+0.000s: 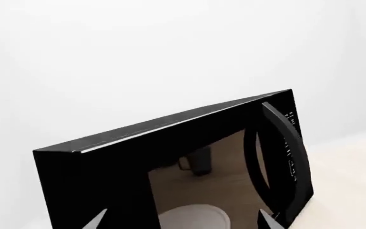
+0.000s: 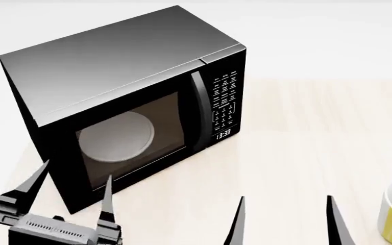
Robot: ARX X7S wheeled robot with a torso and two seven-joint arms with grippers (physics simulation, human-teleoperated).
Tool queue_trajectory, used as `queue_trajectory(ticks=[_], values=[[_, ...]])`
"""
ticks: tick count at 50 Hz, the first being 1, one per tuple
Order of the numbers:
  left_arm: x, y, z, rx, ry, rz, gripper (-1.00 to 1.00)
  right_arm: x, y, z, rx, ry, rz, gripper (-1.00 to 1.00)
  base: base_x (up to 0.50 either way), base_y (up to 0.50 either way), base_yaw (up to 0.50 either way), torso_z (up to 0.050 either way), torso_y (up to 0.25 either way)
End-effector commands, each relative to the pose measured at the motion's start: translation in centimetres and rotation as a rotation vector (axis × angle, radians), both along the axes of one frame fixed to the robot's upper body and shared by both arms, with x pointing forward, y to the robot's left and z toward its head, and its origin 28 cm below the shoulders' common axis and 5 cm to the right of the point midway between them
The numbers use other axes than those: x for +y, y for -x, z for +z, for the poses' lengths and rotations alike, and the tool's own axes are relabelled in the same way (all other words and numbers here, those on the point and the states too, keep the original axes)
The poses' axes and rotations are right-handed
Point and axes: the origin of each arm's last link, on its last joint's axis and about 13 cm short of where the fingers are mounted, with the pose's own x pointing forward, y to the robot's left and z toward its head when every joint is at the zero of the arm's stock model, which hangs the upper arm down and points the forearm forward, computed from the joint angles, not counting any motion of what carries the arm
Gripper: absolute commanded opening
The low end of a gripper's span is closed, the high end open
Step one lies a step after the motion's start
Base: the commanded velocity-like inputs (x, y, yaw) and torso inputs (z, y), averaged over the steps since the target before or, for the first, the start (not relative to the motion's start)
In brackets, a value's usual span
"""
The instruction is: Close the microwave.
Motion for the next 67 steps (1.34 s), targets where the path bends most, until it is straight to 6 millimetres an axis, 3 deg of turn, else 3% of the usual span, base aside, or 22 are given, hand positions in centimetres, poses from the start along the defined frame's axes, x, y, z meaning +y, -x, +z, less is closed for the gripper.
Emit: queue_trajectory(ticks=[1, 6, 12, 21, 26, 34, 45, 49, 53, 57, 67], values=[[0.2, 7.0, -0.1, 0.069, 0.036, -0.036, 1.0, 0.0, 0.0, 0.0, -0.005, 0.01, -0.002, 1.0, 0.0, 0.0, 0.0, 0.0, 0.0], [0.5, 8.4, 0.1, 0.072, 0.039, -0.028, 1.0, 0.1, 0.0, 0.0, -0.006, 0.012, -0.001, 1.0, 0.0, 0.0, 0.0, 0.0, 0.0], [1.2, 8.6, 0.4, 0.051, 0.054, 0.018, 1.0, 0.1, 0.0, -0.2, 0.004, 0.012, -0.001, 1.0, 0.0, 0.0, 0.0, 0.0, 0.0], [4.3, 8.8, 1.4, 0.004, 0.094, 0.22, 1.0, 0.0, -0.1, -0.6, 0.026, 0.015, -0.01, 1.0, 0.0, 0.0, 0.0, 0.0, 0.0], [5.7, 8.9, 1.9, -0.021, 0.106, 0.306, 1.0, -0.7, -0.6, -0.4, 0.069, -0.014, -0.048, 1.0, 0.0, 0.0, 0.0, 0.0, 0.0], [8.9, 8.7, 3.9, -0.087, 0.16, 0.508, 1.0, -3.2, -2.3, -1.5, 0.282, -0.139, -0.217, 1.0, 0.0, 0.0, 0.0, 0.0, 0.0], [12.6, 8.6, 8.5, -0.268, 0.212, 0.704, 1.0, -8.2, -3.8, 4.3, 0.063, -0.242, -0.509, 1.0, 0.0, 0.0, 0.0, 0.0, 0.0], [13.9, 9.3, 11.1, -0.368, 0.224, 0.777, 1.0, -10.1, -2.7, 8.5, -0.18, -0.238, -0.658, 1.0, 0.0, 0.0, 0.0, 0.0, 0.0], [15.0, 10.7, 14.1, -0.502, 0.246, 0.836, 1.0, -10.7, -1.2, 11.0, -0.347, -0.248, -0.736, 1.0, 0.0, 0.0, 0.0, 0.0, 0.0], [14.9, 11.1, 15.0, -0.551, 0.225, 0.844, 1.0, -11.0, -0.6, 11.7, -0.401, -0.261, -0.773, 1.0, 0.0, 0.0, 0.0, 0.0, 0.0], [15.1, 10.0, 14.5, -0.538, 0.216, 0.859, 1.0, -11.5, -1.1, 11.5, -0.441, -0.22, -0.821, 1.0, 0.0, 0.0, 0.0, 0.0, 0.0]])
